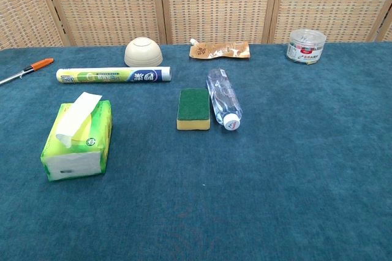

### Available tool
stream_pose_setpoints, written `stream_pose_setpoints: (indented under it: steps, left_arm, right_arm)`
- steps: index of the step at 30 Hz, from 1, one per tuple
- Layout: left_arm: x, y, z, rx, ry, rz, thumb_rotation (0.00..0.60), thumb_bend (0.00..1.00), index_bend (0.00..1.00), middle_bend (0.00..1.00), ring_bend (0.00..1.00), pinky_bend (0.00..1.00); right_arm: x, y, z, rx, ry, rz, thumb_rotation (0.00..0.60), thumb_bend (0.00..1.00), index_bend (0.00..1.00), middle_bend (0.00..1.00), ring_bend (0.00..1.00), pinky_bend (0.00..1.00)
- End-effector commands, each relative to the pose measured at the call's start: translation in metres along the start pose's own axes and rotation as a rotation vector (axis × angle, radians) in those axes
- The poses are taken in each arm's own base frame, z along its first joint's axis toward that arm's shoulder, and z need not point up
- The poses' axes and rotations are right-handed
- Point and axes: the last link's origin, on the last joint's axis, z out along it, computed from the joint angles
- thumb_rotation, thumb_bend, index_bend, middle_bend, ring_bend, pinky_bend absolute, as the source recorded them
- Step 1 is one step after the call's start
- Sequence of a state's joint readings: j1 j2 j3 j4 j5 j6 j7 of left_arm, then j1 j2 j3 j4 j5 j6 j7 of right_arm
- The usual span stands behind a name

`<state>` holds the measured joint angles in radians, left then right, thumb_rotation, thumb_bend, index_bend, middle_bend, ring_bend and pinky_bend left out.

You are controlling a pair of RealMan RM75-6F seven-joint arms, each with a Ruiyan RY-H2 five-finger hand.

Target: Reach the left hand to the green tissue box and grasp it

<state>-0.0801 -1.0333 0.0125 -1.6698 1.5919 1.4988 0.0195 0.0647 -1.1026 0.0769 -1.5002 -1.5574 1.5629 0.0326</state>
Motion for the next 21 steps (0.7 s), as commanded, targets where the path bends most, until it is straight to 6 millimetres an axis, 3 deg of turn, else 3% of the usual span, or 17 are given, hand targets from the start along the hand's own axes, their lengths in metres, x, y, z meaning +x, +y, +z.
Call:
stream_pose_setpoints:
  steps: [1, 11, 12, 15, 21]
  left_arm:
    - [0.000, 0.000, 0.000, 0.000, -0.002, 0.000, 0.600, 0.00, 0.00, 0.00, 0.00, 0.00]
    - [-0.002, 0.004, 0.006, -0.035, -0.021, 0.001, 0.600, 0.05, 0.00, 0.00, 0.00, 0.00]
    - [0.000, 0.007, 0.012, -0.075, -0.024, 0.003, 0.600, 0.06, 0.00, 0.00, 0.00, 0.00]
    - [0.004, 0.024, 0.056, -0.338, -0.060, 0.107, 0.600, 0.09, 0.00, 0.00, 0.00, 0.00]
    - [-0.001, 0.039, 0.096, -0.529, -0.112, 0.238, 0.600, 0.25, 0.08, 0.00, 0.00, 0.00]
  right_arm:
    - [0.000, 0.000, 0.000, -0.001, -0.001, 0.000, 0.600, 0.00, 0.00, 0.00, 0.00, 0.00]
    - [0.000, 0.000, 0.001, -0.003, -0.001, 0.000, 0.600, 0.00, 0.00, 0.00, 0.00, 0.00]
    - [0.000, 0.000, 0.002, -0.006, -0.002, -0.001, 0.600, 0.00, 0.00, 0.00, 0.00, 0.00]
    - [-0.001, 0.003, 0.005, -0.025, -0.009, -0.003, 0.600, 0.00, 0.00, 0.00, 0.00, 0.00]
    - [-0.001, 0.006, 0.008, -0.044, -0.008, 0.000, 0.600, 0.00, 0.00, 0.00, 0.00, 0.00]
